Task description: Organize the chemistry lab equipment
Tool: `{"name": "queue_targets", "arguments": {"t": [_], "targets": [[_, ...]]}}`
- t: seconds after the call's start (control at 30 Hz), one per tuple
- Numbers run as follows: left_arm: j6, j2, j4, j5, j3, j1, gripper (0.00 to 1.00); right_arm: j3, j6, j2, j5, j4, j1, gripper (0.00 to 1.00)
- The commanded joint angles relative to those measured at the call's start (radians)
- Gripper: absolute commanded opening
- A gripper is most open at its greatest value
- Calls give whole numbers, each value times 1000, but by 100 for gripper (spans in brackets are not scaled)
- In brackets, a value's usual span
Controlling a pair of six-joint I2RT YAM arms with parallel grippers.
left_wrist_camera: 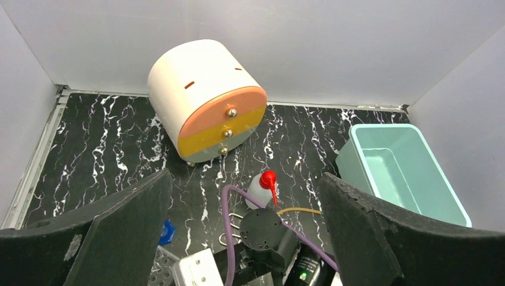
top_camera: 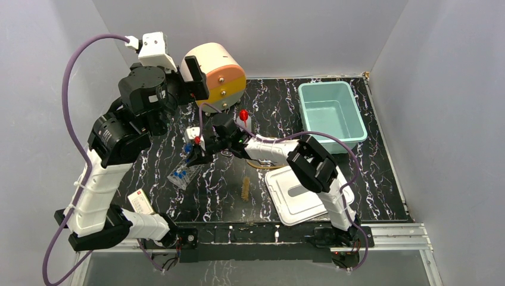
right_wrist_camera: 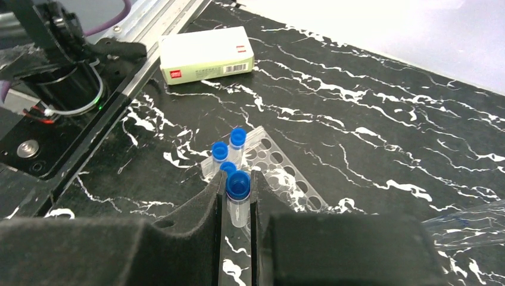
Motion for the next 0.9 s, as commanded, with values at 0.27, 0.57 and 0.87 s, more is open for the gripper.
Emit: {"name": "queue_targets", "arguments": {"t": [0.27,0.57,0.87], "targets": [[41,0,14,-40,10,4,93,9,-97,31,-112,75,3,9],[54,6,6,-45,35,3,94,43,-113,65,-162,54,2,10],[51,3,5,-44,25,3,94,73,-88,89,-158,93,3,9]]}}
